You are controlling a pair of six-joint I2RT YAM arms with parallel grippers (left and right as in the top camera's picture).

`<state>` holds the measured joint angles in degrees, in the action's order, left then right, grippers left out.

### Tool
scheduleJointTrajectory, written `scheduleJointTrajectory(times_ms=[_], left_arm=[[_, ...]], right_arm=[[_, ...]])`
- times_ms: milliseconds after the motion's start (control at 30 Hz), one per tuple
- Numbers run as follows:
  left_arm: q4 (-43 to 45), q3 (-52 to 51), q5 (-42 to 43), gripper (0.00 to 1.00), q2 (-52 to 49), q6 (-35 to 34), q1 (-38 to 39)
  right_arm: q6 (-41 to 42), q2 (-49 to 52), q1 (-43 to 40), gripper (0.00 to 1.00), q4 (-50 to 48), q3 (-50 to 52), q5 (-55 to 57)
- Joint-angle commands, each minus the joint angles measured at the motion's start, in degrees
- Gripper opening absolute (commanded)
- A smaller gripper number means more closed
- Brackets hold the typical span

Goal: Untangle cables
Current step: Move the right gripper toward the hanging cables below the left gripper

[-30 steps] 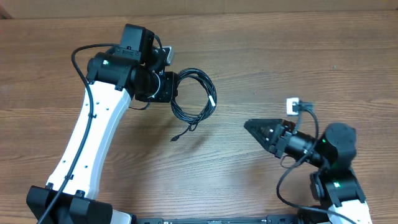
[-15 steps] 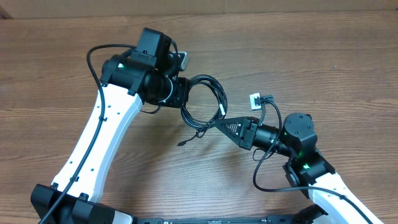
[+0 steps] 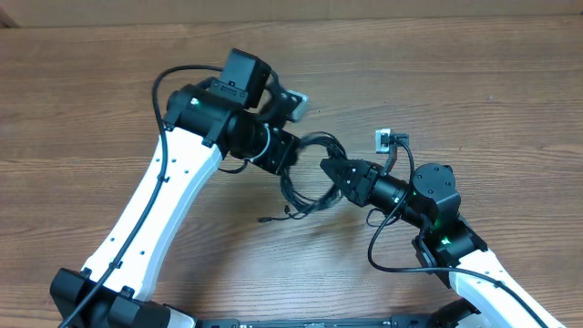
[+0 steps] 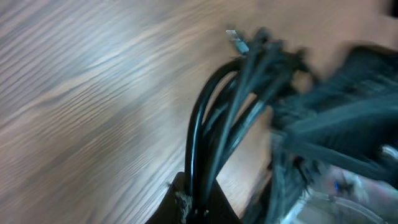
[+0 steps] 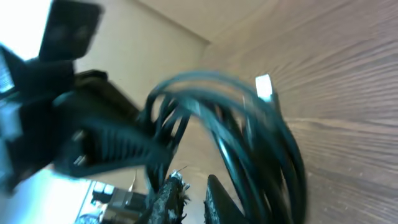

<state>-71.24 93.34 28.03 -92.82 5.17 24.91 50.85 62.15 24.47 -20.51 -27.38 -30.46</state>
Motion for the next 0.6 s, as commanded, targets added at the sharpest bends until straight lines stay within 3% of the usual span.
scheduleJointTrajectory(times_ms=[0, 67, 133, 200, 267, 333, 400, 433, 567], left_arm=[[0.31, 0.39, 13.05, 0.04, 1.31, 9.27, 1.14], [0.90, 0.39, 13.53, 0.04, 1.31, 9.11, 1.33], [1.49, 0.39, 12.17, 0.04, 1.31, 8.33, 1.29], [2.80, 0.39, 4.50, 0.04, 1.31, 0.87, 0.48], [3.61, 0.39, -5.49, 0.04, 1.31, -8.83, -0.66], [3.63, 0.39, -15.02, 0.04, 1.31, -18.97, -1.99], [3.61, 0.39, -20.63, 0.04, 1.31, -27.47, -3.37], [3.63, 0.39, -21.94, 0.04, 1.31, -31.56, -4.07], [3.78, 0.39, -22.45, 0.04, 1.31, -45.83, -5.95]], right_arm=[[0.09, 1.40, 0.24, 0.13, -0.22, -0.98, 3.26], [0.17, 2.03, 0.24, 0.16, -0.17, -0.98, 3.21], [0.13, 2.16, 0.22, 0.25, -0.04, -0.98, 3.21], [-0.04, 2.08, 0.15, 0.29, -0.07, -0.98, 2.95], [-0.07, 1.84, 0.15, 0.46, -0.04, -1.01, 2.01], [-0.07, 1.51, 0.15, 0.70, -0.02, -1.01, 0.37], [-0.09, 1.33, 0.17, 0.94, -0.04, -1.01, -1.79], [-0.28, 1.33, 0.17, 1.00, -0.04, -1.01, -2.91], [-4.35, 1.36, 1.86, 1.00, 0.94, -0.98, -6.10]])
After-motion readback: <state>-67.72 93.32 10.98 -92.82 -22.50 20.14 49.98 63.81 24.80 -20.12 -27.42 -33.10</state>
